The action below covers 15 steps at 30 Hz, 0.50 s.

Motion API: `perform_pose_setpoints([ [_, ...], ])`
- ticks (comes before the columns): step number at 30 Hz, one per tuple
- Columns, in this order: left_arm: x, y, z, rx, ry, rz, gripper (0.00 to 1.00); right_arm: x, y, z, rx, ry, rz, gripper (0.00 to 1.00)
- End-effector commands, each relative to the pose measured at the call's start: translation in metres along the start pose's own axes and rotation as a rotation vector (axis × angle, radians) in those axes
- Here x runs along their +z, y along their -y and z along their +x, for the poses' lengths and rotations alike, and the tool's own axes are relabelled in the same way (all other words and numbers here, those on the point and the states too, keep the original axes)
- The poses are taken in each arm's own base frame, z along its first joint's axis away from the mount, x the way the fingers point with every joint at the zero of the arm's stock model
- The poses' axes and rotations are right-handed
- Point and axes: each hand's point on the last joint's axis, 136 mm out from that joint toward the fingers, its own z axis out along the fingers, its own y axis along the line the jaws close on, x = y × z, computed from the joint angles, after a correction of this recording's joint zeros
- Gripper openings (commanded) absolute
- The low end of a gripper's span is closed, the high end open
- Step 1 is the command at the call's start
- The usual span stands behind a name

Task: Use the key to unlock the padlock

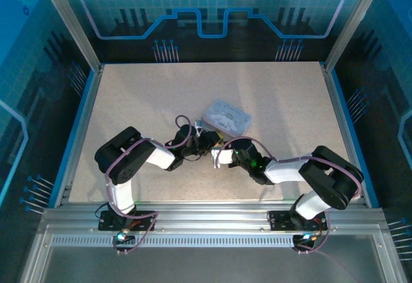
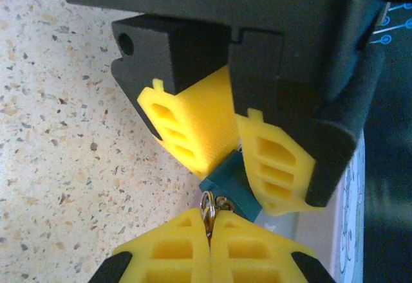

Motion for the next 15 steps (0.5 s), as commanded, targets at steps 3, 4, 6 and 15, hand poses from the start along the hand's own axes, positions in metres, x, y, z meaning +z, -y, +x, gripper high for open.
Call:
perform_pose_setpoints([
  [3,0.0000,0.0376,0.0070,0.024,-0.040,0.118,0.00,0.0011,0.0270,-0.0117,0.135,0.021,0.091,0.00],
  [4,0.0004,0.0366,0.0073,0.023,-0.041,0.115,0.00,0.0019,0.0269,-0.0120,0.152,0.016,0.092,0.00],
  [6,0.0001,0.0364,0.0072,0.024,-0.040,0.115,0.00,0.0024,0.0260,-0.0133,0.182,0.010,0.093,0.00],
  [15,-0.0039,0.0341,0.0050,0.047,-0.022,0.100,0.17,0.0011,0.0264,-0.0181,0.289,-0.086,0.106,0.00],
])
